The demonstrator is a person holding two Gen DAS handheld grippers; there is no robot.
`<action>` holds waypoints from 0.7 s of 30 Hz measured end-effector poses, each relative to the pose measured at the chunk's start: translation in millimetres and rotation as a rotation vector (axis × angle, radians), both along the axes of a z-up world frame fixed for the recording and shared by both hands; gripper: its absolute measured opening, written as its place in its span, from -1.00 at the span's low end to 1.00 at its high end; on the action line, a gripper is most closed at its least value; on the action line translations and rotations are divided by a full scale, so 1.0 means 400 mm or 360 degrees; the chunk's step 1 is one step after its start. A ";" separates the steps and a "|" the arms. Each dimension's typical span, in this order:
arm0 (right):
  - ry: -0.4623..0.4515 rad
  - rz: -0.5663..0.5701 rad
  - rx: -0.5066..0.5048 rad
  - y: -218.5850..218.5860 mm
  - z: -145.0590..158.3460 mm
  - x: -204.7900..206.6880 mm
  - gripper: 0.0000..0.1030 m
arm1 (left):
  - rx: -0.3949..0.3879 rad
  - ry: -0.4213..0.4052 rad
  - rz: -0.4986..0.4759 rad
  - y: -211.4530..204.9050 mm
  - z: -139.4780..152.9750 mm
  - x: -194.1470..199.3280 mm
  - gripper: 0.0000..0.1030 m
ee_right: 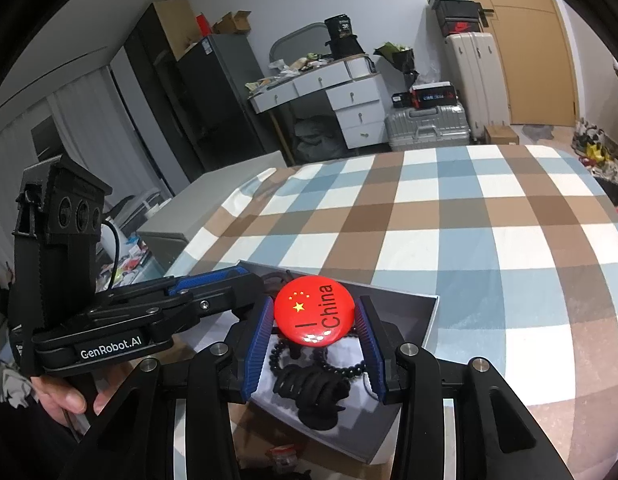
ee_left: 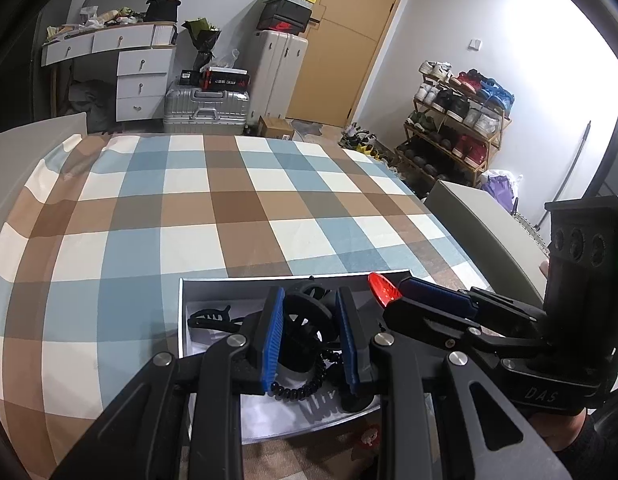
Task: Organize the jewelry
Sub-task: 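Carry both held items into the grey box and open both tools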
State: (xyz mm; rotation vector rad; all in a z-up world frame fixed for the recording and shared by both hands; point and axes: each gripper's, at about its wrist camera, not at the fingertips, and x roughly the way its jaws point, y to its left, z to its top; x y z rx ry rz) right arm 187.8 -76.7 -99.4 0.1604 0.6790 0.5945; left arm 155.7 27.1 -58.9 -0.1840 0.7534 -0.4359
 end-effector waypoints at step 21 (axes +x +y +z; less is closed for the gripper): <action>0.0025 -0.0031 0.0016 -0.010 0.004 0.001 -0.02 | -0.0058 0.0047 -0.0061 0.010 -0.008 0.010 -0.12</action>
